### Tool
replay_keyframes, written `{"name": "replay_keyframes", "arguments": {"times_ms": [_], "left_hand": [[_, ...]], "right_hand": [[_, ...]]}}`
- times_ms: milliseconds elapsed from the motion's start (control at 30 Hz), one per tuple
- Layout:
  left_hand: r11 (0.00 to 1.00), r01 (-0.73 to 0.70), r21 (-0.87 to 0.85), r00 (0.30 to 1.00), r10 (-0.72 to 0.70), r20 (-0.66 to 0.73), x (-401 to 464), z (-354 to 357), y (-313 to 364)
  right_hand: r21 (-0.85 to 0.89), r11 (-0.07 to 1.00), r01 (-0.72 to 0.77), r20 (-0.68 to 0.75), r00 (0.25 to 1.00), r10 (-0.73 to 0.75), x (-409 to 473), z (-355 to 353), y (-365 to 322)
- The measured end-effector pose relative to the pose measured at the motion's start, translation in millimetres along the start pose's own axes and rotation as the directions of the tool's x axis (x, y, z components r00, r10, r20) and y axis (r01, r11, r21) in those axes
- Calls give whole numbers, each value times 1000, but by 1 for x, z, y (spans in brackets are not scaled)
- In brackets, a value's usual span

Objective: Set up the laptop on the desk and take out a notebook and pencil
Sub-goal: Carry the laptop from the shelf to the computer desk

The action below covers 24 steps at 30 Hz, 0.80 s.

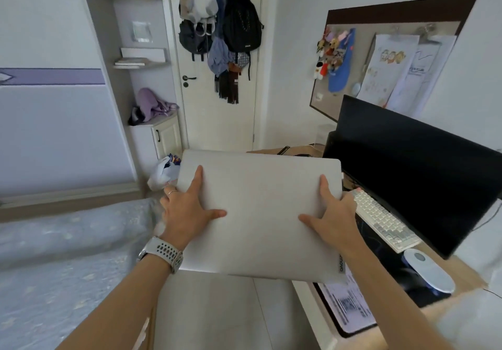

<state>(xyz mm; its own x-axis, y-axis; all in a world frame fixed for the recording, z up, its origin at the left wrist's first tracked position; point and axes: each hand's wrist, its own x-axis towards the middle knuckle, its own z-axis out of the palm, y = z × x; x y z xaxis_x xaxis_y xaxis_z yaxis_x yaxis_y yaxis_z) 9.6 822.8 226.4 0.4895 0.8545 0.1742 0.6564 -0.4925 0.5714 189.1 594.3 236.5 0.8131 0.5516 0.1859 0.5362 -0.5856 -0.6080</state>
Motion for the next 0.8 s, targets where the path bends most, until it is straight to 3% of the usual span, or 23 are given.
{"name": "replay_keyframes", "arguments": {"times_ms": [267,400,800], "left_hand": [[978,-201,-58,976,205,74,168,22,23],[966,-217,-138,958,238,158,243,64,28],[964,-261,-42,931,263,253,458,201,92]], "right_hand": [[-10,989,-144,-129,981,142,120,36,-30],[-40,980,-196,-161,969,188,175,52,-26],[-30,945,-325,-141,938,318,402,103,38]]}}
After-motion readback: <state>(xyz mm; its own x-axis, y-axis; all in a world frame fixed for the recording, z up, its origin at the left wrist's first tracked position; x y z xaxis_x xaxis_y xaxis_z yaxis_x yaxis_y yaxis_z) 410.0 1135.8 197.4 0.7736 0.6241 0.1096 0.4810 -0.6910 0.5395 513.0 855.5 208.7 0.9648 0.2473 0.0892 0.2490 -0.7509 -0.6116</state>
